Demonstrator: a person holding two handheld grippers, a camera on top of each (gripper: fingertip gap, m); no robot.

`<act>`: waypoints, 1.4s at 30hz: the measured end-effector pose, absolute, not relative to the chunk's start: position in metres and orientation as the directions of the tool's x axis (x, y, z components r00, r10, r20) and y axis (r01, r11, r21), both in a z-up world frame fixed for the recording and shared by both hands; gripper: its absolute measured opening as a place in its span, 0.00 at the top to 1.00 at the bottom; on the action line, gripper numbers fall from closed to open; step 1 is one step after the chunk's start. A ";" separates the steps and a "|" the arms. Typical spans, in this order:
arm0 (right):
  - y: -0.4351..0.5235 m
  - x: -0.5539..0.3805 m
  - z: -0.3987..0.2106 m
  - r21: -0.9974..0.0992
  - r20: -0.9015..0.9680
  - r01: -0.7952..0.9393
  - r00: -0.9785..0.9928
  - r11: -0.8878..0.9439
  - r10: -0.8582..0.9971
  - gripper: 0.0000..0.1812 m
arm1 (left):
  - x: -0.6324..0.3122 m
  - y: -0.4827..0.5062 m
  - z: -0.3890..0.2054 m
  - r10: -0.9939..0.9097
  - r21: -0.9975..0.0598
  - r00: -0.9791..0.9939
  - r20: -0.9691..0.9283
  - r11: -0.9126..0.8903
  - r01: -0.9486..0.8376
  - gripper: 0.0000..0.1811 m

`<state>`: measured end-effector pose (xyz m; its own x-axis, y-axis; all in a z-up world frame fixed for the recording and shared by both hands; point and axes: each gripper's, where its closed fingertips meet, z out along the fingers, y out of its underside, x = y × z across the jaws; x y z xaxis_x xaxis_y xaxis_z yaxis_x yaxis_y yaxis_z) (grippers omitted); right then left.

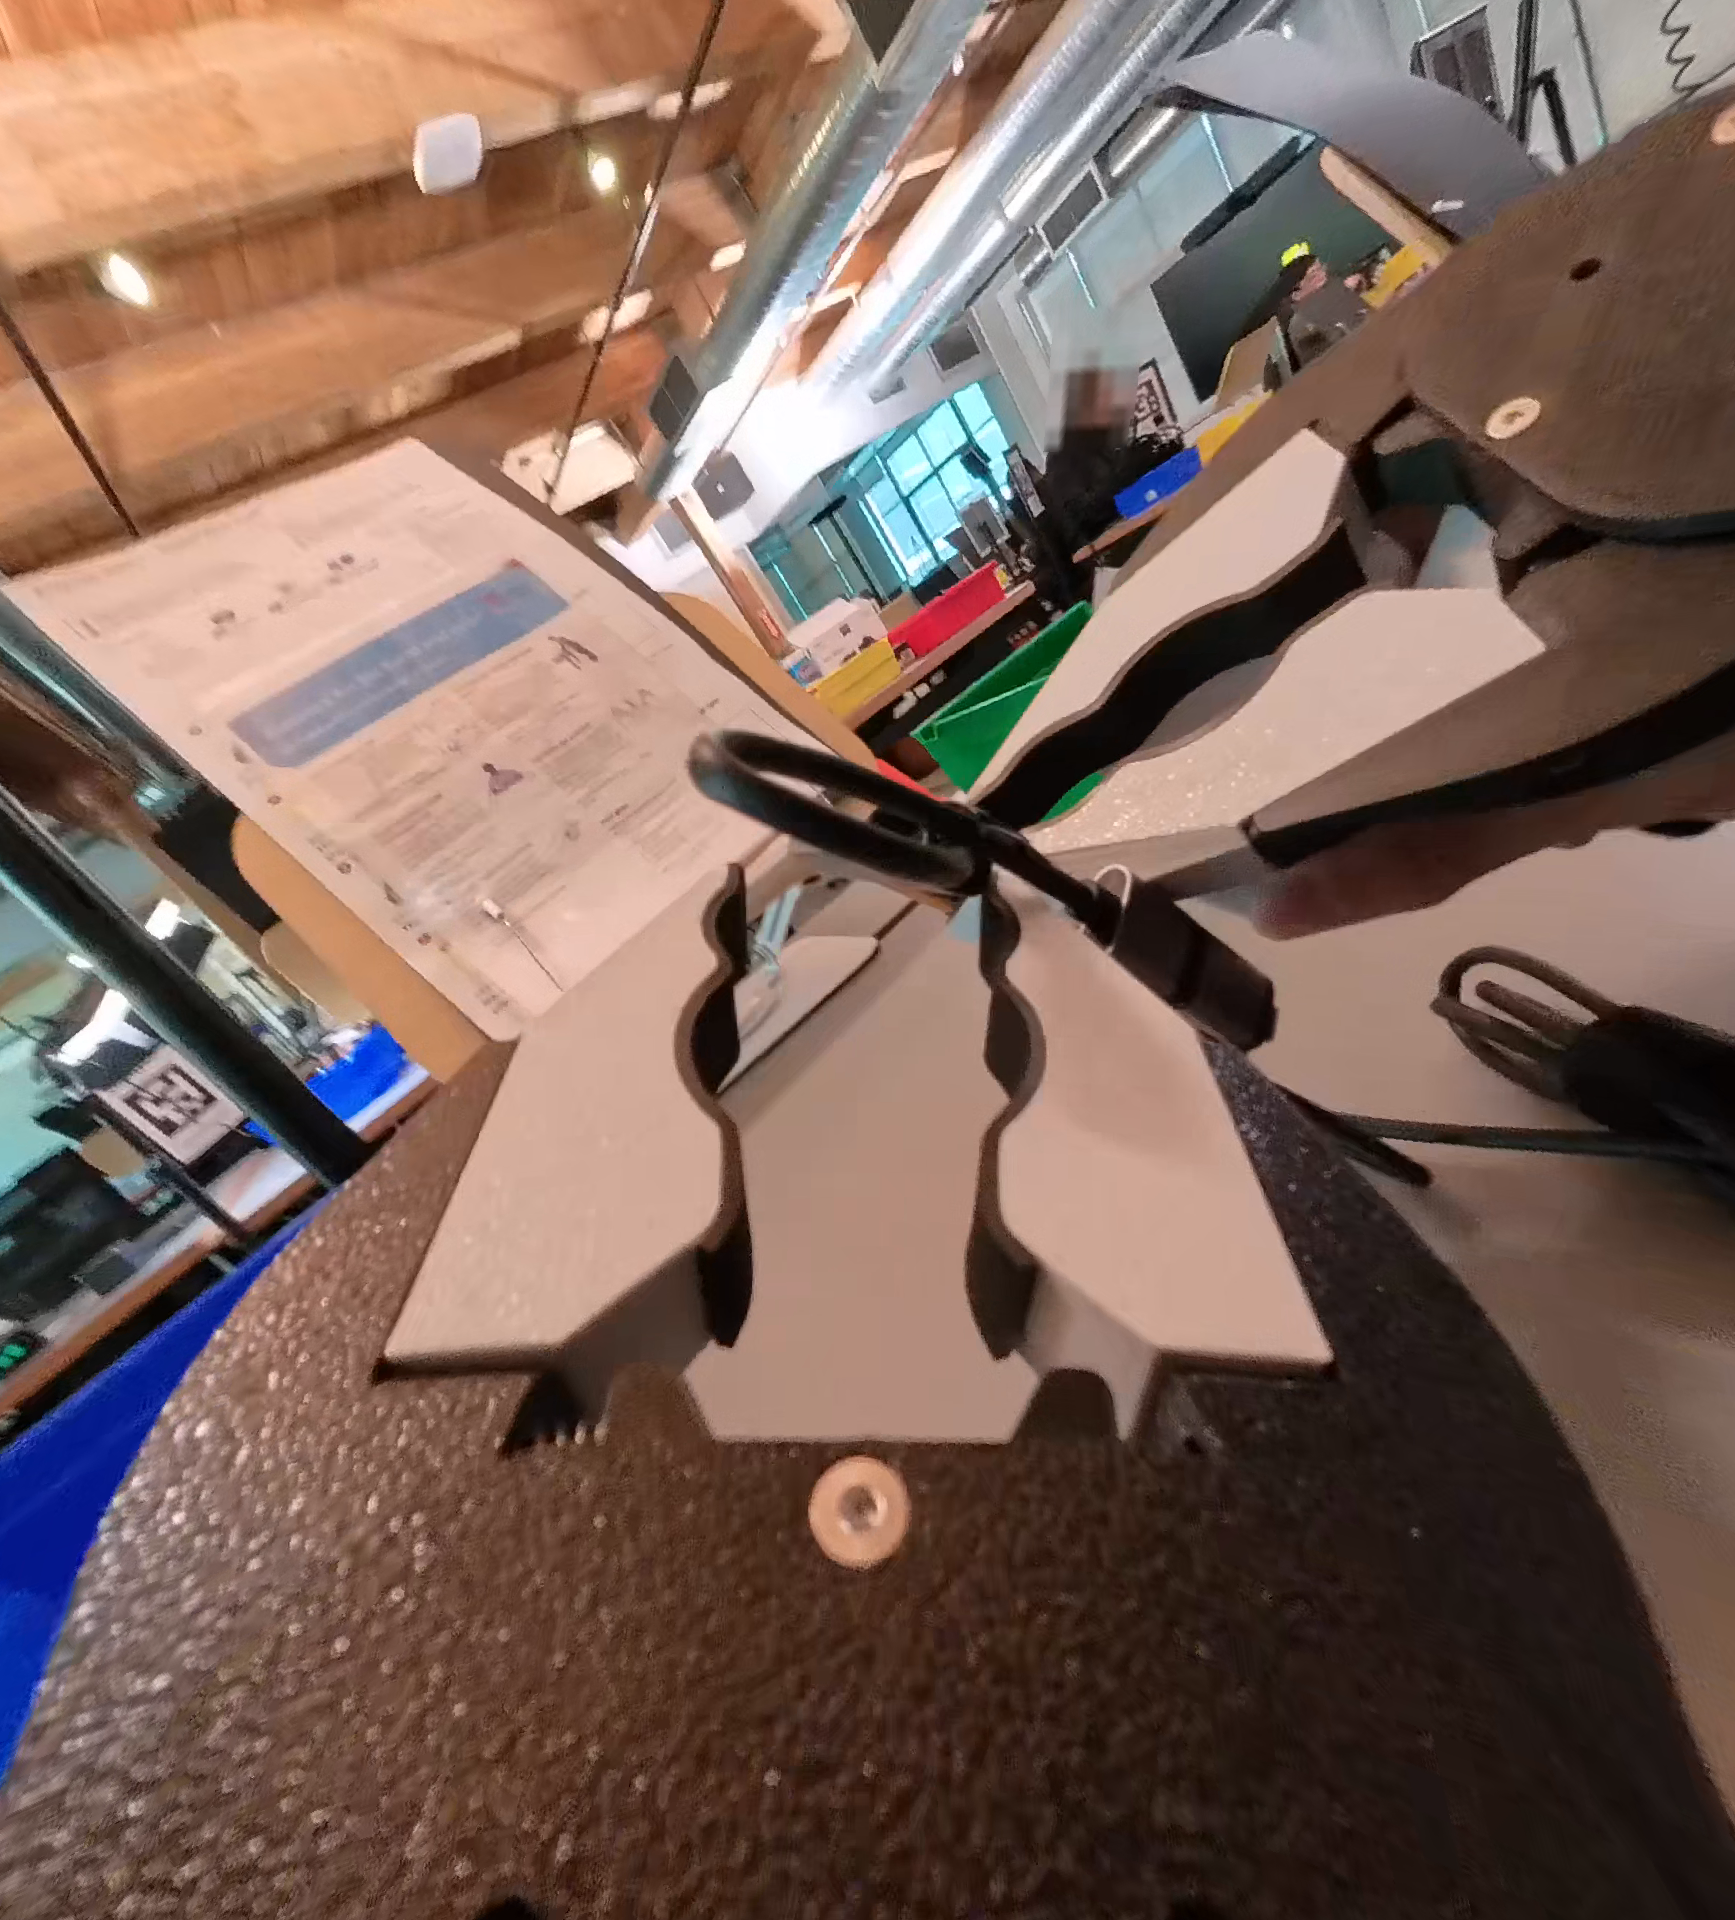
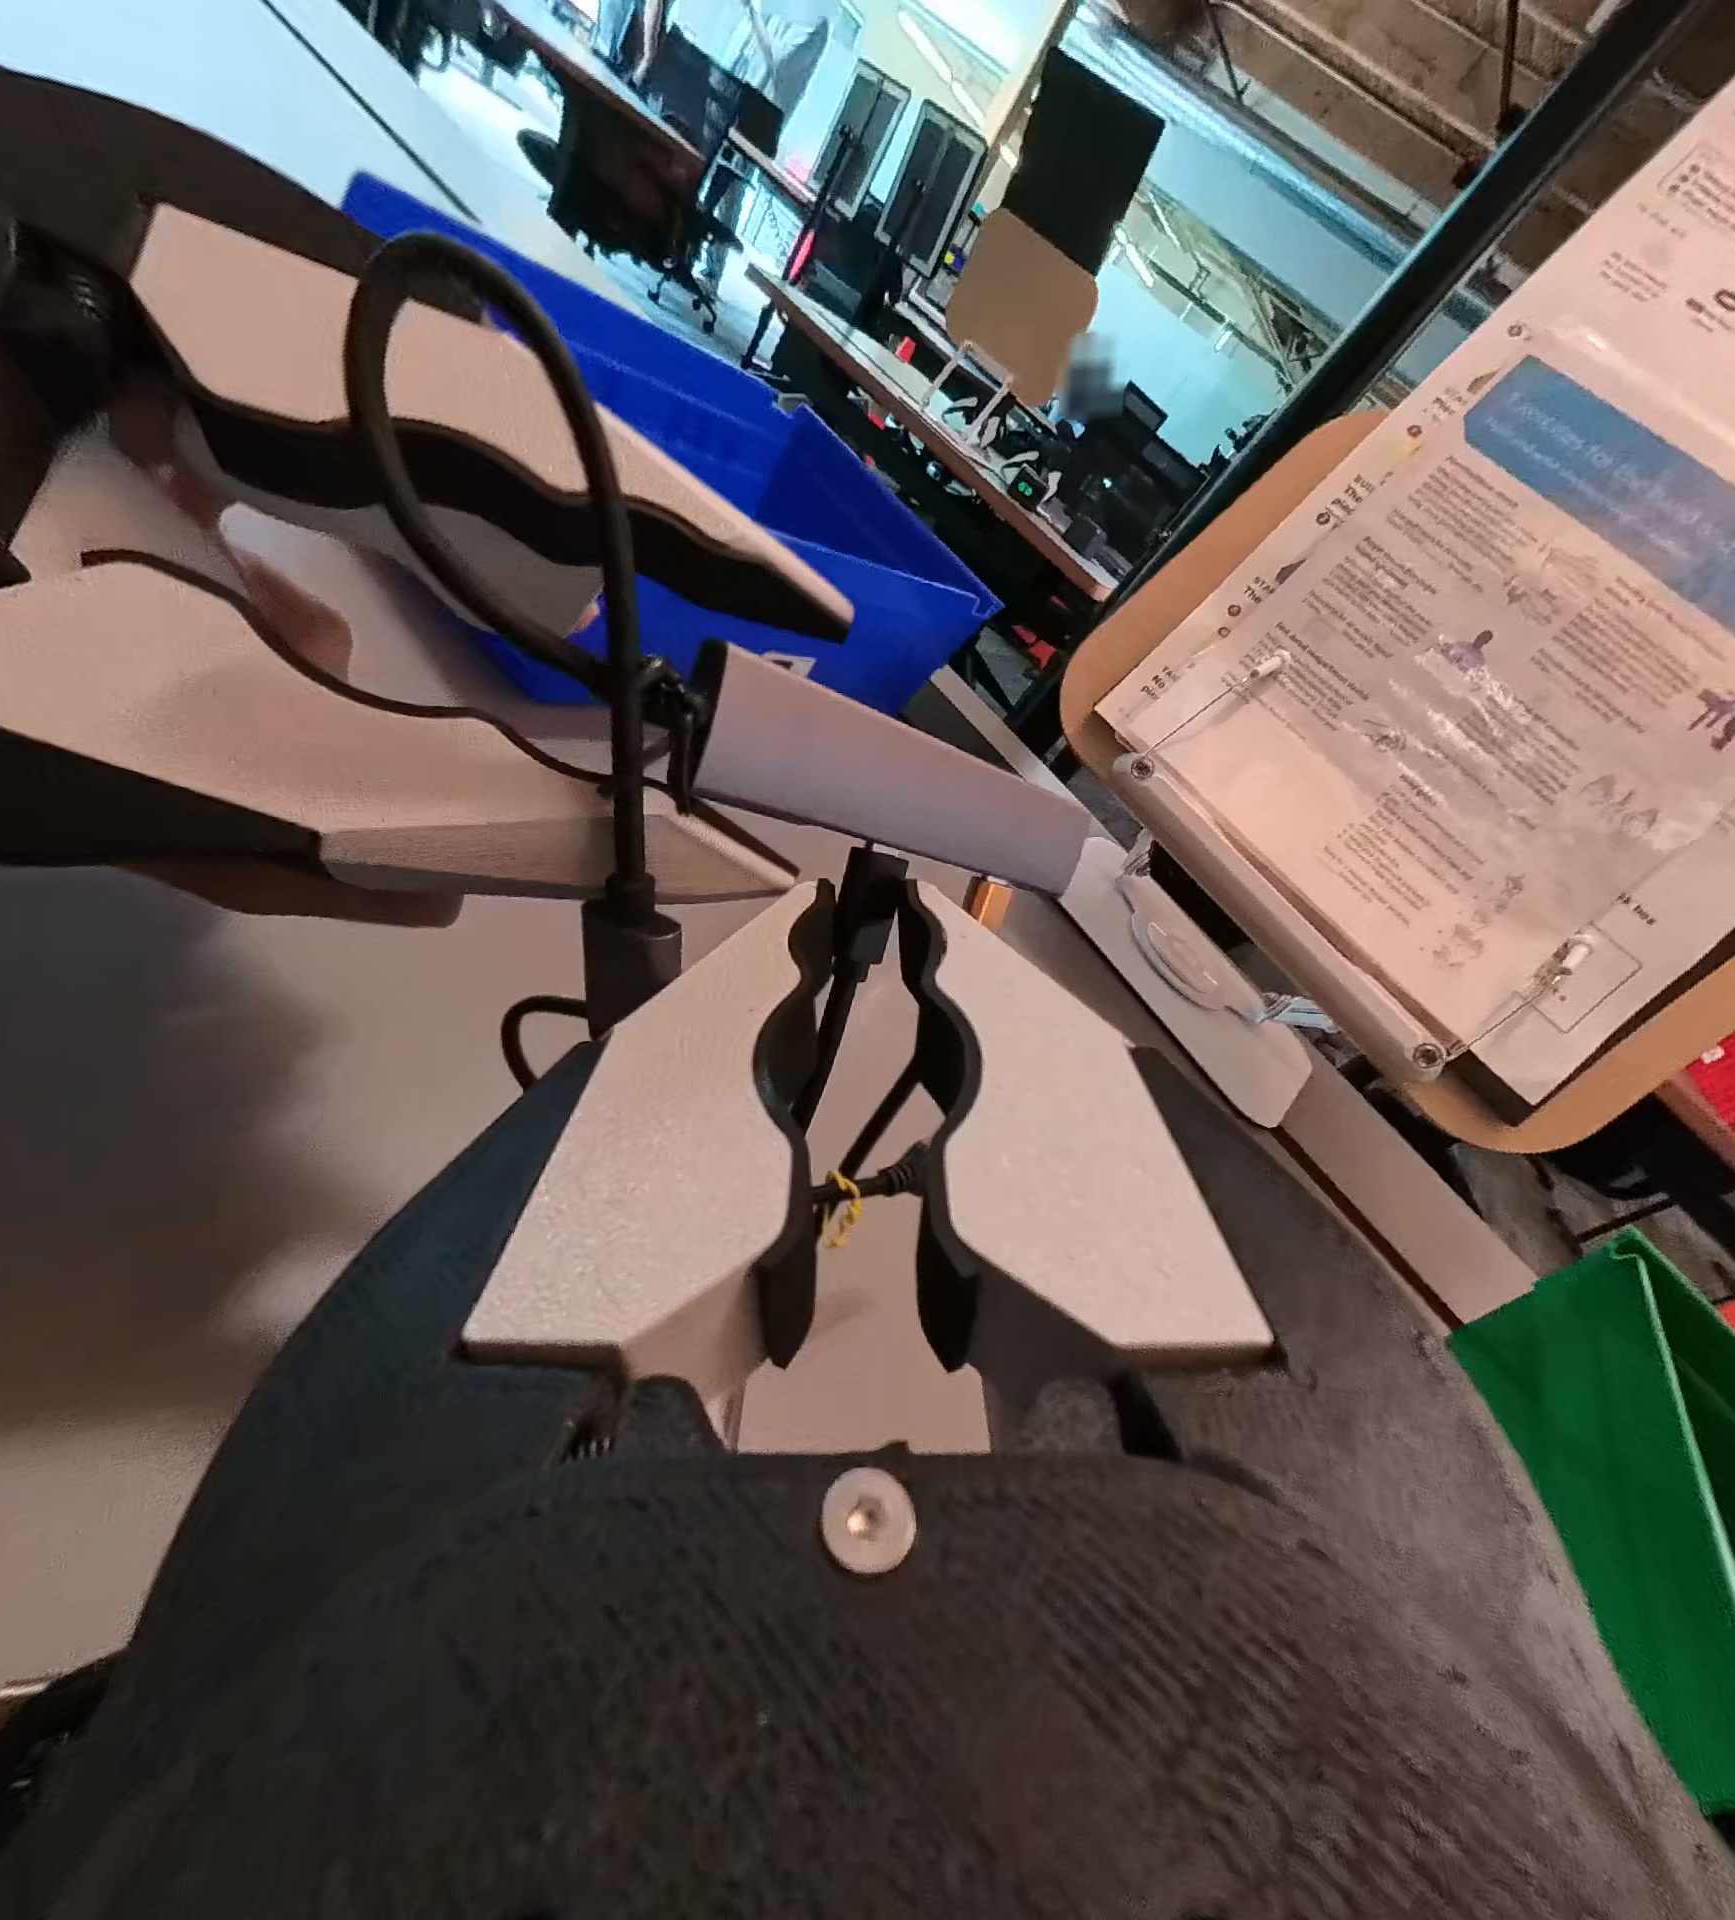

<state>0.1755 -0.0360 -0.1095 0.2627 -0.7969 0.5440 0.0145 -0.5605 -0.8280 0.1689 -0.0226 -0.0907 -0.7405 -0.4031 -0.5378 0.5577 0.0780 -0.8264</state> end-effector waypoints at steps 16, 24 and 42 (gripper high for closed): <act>-0.025 0.172 -0.099 -0.968 0.251 0.072 0.364 -0.242 -0.897 0.85 | 0.168 -0.013 -0.073 -0.424 -0.868 -0.796 -0.431 -0.047 0.495 0.90; -0.012 0.176 -0.098 -0.997 -0.047 0.036 0.434 0.070 -0.900 0.88 | 0.171 -0.008 -0.064 -0.426 -0.913 -0.870 -0.248 -0.198 0.357 0.97; -0.074 0.172 -0.084 -0.973 0.233 0.033 0.145 -0.231 -0.962 0.99 | 0.167 -0.024 -0.080 -0.244 -0.980 -0.965 -0.095 -0.149 0.134 0.78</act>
<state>0.1717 -0.0735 -0.0842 0.1448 -0.9617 0.2329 0.0327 -0.2305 -0.9725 0.1668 -0.0241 -0.0802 -0.9652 -0.2438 -0.0947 0.1337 -0.1486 -0.9798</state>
